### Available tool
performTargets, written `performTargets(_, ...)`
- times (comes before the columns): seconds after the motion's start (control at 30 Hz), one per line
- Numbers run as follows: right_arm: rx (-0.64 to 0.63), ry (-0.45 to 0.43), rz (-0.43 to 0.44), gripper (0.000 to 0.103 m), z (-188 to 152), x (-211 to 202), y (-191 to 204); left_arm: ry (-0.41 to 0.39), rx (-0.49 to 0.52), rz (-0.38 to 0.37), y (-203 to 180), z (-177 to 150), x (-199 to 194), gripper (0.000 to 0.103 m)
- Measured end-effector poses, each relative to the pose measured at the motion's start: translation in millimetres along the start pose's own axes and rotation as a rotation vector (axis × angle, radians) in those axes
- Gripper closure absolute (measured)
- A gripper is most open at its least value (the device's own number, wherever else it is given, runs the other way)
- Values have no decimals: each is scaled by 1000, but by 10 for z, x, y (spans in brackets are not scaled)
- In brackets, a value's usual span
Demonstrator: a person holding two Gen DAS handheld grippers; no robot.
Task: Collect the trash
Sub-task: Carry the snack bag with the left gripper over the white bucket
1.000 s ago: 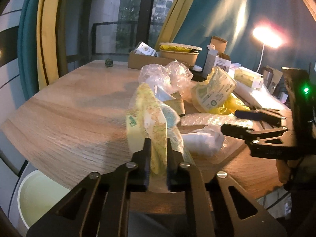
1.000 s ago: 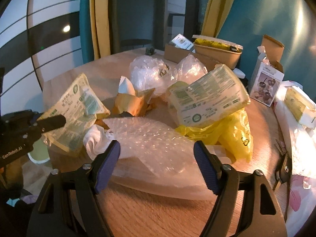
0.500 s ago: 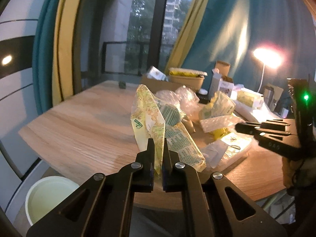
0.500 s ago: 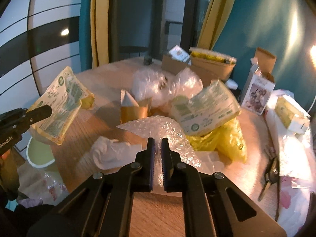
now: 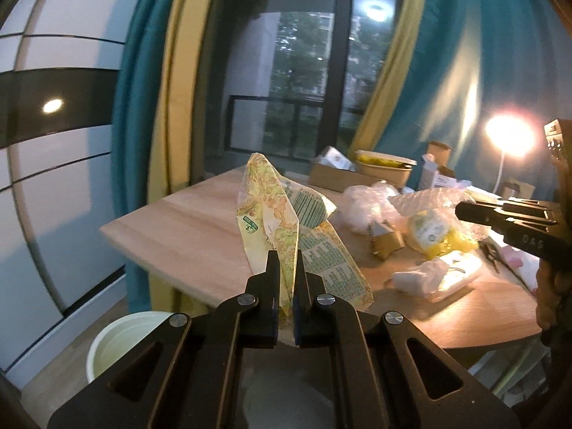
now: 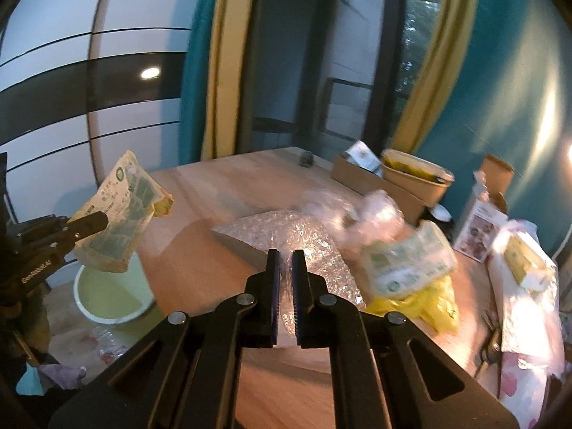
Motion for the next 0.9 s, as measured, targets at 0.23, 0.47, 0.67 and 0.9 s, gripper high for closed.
performTargets(0.23,-54,-3,91,97,100,173,505,6,-22,84,472,-119,-150,96)
performTargets(0.47,-87,5,177,97,123,355,941,47,-54,165,903,-350,-229,96)
performTargets(0.67,-122,24,254,97,105,519,1307,113,-92,216,1253,-652,-210,96)
performTargets(0.9,-149,55,334,97,59,680,1717,220,-181,280,1620,-1036,-132,95)
Point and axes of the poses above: each gripper's, at about its wrist camera, not at the fingertips, and x roughly the way its jaws point, y to its left, z to its top, the point moved 7 cm from there along x, roughly the way its jaws point, and after that the axes turned 15 degrees about -y, right-handed, at the moved point
